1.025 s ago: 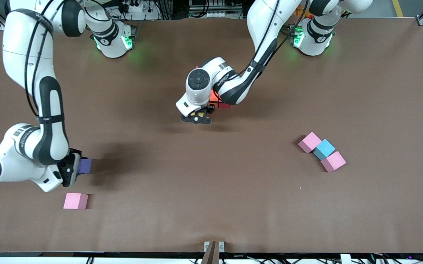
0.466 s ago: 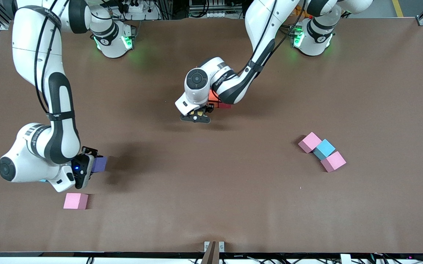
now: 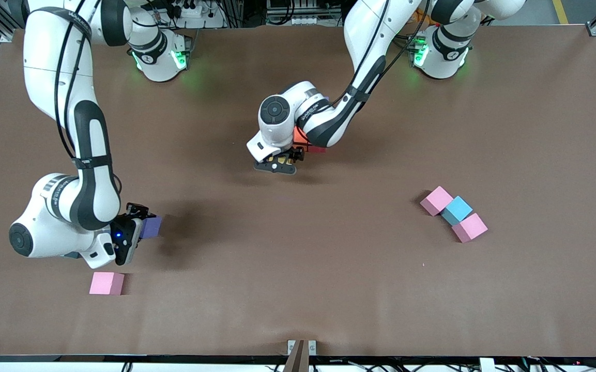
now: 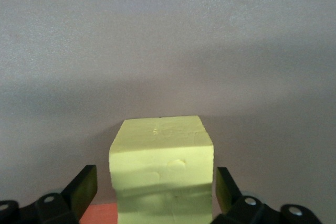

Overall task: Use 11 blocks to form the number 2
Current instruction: 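Place yellow below orange with the left gripper while the right gripper lifts purple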

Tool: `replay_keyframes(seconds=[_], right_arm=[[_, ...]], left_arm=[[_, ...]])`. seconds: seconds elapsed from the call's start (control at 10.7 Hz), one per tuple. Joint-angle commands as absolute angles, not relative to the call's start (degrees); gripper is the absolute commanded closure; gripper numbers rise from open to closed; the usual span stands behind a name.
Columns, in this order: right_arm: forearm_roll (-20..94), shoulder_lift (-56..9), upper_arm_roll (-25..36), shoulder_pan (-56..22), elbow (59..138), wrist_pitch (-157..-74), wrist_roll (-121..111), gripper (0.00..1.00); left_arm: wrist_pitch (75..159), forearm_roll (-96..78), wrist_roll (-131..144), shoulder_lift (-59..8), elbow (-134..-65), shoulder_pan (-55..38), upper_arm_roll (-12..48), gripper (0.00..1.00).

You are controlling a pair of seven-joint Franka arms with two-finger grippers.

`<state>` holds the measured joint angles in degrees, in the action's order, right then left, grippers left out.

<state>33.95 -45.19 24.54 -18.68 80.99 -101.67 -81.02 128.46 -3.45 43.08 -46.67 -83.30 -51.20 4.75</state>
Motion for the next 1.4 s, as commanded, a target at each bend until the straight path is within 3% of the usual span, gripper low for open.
replay_keyframes(seconds=[0.0, 0.28, 0.56, 1.02, 1.3], right_arm=[[34.63, -43.07, 24.52, -20.21, 81.74, -100.64, -77.36, 0.92], [34.63, -42.54, 24.61, -20.65, 81.74, -99.85, -74.99, 0.92], [34.63, -41.49, 24.87, -24.16, 81.74, -98.71, -63.67, 0.92], [34.63, -39.47, 25.14, -31.98, 82.18, -99.84, -43.63, 0.92], [34.54, -39.46, 25.14, -36.37, 82.35, -103.26, -35.01, 0.92]], left_arm=[[127.62, -2.2, 43.95, -46.5, -82.18, -52.21, 3.87, 0.0], [127.62, -2.37, 46.74, -43.96, -82.0, -52.12, 3.87, 0.0], [126.57, 0.33, 60.61, -37.29, -82.44, -51.68, 2.38, 0.0], [105.33, 2.72, 41.04, -29.55, -83.58, -37.83, 0.88, 0.0], [103.1, 4.12, 31.48, -26.29, -89.8, -28.33, 0.97, 0.0]])
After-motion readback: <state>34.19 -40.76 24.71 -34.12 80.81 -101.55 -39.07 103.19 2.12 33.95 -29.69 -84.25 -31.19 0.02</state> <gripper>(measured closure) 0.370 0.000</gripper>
